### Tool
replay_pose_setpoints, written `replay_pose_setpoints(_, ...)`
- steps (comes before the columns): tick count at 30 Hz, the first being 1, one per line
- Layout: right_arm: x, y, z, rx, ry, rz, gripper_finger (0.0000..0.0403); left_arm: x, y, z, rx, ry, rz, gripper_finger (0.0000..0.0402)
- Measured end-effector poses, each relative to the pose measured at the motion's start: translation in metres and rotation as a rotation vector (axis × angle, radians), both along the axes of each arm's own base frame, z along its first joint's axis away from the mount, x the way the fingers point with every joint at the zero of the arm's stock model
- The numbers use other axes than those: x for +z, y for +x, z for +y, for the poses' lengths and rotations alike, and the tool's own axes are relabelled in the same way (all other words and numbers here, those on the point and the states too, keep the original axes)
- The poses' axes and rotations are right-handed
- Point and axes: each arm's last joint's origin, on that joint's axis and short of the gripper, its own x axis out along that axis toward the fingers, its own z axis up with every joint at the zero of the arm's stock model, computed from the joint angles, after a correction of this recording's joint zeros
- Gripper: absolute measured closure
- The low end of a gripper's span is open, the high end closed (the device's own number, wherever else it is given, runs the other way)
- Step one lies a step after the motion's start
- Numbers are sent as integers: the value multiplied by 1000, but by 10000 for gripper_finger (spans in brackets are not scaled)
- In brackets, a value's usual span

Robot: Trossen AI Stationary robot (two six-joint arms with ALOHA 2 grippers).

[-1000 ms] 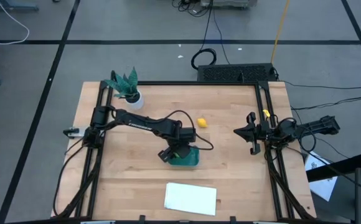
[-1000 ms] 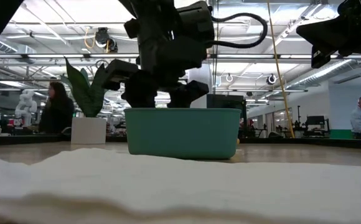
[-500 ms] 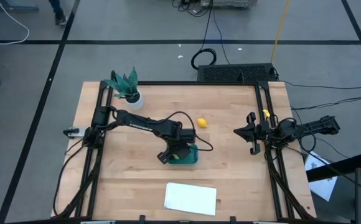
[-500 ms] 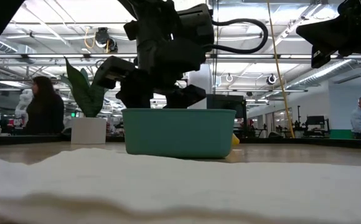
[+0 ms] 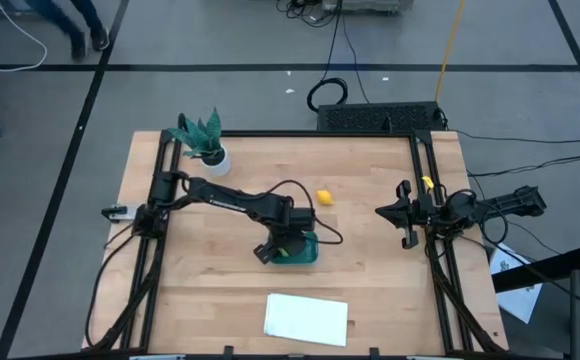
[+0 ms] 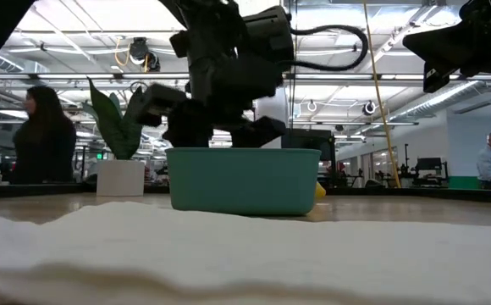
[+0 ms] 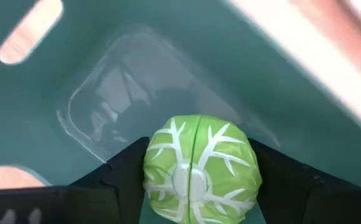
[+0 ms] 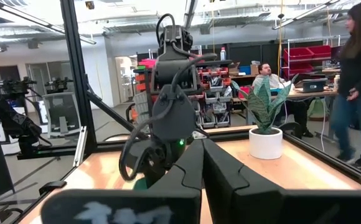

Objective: Pick and placing Produce into tupperware
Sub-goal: Put the cabbage into the blue bin

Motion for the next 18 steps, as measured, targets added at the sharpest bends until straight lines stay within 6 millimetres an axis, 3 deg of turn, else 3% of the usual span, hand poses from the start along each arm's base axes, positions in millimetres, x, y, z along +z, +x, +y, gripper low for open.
replay_pose_setpoints(6, 0, 0, 0, 0, 1, -2, 403, -14, 1, 1, 10, 48, 40, 165)
replay_pose_setpoints(18, -1, 1, 0, -1, -2, 11, 403, -15, 2, 1, 39, 42, 47, 164)
